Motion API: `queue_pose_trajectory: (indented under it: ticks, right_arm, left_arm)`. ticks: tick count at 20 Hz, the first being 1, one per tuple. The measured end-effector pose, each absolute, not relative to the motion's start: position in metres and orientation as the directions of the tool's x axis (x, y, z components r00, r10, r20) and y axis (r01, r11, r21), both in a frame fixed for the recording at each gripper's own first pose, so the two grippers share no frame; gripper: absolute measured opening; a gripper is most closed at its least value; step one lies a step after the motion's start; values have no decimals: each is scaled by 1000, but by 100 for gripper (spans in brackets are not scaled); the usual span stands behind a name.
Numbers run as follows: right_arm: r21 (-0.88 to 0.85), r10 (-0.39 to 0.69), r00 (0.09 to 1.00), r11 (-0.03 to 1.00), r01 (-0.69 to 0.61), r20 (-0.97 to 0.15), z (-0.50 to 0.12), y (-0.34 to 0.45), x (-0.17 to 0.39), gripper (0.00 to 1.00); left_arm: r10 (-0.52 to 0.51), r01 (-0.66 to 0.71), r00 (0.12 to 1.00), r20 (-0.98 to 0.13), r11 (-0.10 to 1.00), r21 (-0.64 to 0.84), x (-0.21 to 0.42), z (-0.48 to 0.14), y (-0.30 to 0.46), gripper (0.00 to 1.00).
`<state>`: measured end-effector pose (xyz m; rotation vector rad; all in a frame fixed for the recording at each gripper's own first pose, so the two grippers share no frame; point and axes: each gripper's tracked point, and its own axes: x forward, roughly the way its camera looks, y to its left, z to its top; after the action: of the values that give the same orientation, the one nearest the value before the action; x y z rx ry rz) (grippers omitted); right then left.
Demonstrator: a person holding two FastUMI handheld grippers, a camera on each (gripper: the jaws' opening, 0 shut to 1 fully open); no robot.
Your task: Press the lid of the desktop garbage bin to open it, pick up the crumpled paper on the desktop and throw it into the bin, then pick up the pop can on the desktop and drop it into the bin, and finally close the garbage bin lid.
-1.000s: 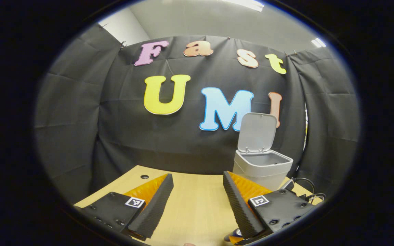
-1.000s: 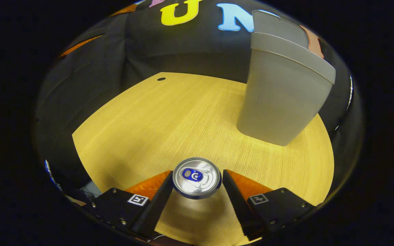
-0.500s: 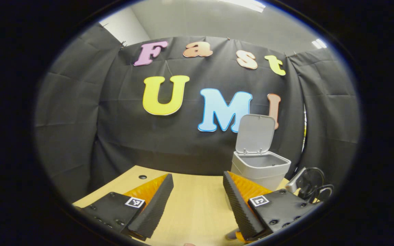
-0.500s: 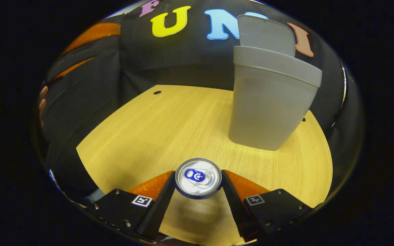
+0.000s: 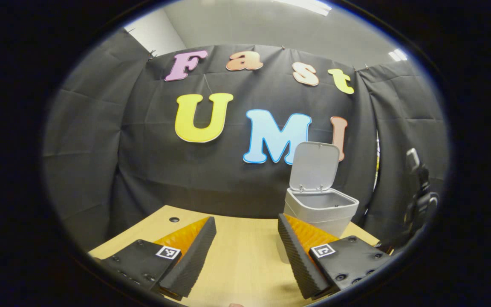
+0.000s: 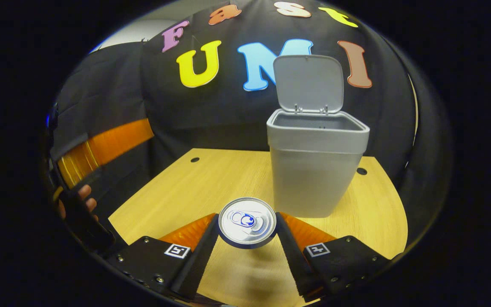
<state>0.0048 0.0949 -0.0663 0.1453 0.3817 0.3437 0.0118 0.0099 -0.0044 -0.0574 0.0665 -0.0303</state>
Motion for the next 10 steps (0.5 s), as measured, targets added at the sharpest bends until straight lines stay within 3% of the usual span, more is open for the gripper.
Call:
queue_pose_trajectory:
  ticks: [10]
  right_arm:
    - [218,283,952,943,-253,-117,12,56,35,83]
  left_arm:
    - [-39,35,997,-63,998,-51,14,-2,8,95]
